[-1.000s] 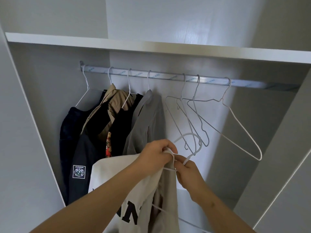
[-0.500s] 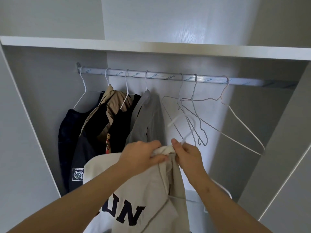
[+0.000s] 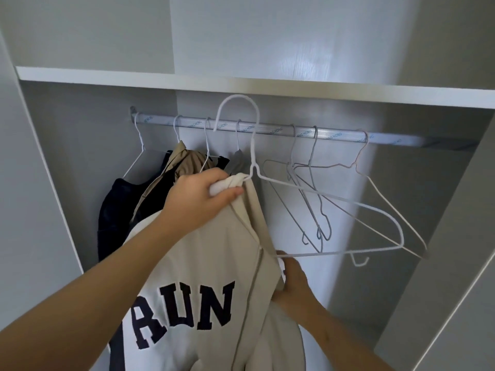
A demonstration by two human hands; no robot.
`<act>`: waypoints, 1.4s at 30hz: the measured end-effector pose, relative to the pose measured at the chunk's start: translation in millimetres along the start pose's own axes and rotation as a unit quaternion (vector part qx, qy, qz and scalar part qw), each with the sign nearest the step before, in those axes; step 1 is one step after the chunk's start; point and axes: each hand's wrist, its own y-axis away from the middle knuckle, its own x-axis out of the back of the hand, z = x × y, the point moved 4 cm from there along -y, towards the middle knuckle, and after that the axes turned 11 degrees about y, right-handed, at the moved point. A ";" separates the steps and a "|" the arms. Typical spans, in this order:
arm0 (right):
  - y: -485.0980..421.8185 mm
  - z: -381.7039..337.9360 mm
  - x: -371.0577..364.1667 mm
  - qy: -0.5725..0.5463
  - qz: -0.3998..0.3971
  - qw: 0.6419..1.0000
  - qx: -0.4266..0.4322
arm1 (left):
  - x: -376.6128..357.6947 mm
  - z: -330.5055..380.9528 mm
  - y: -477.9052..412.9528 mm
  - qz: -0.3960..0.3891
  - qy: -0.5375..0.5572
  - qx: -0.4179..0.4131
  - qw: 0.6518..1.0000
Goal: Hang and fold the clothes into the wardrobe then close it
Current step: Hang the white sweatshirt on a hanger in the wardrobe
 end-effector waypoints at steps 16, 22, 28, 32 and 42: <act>-18.2 31.9 59.4 -0.141 -0.042 0.981 -0.129 | 42.3 -37.0 16.6 -0.116 -0.036 -0.123 0.985; -25.0 6.1 88.0 -0.065 -0.054 0.990 -0.115 | 38.3 -53.1 28.6 -0.144 -0.220 -0.205 0.943; -24.5 -18.8 85.8 -0.079 -0.063 0.983 -0.152 | 14.7 -74.9 37.4 -0.115 -0.284 -0.019 0.952; -14.1 -60.5 64.5 -0.146 -0.161 0.971 -0.102 | 5.4 -61.5 38.2 -0.048 -0.237 0.056 0.969; -10.1 -89.7 83.3 0.233 0.112 0.951 0.168 | 5.5 -34.5 42.2 0.005 -0.037 0.094 0.995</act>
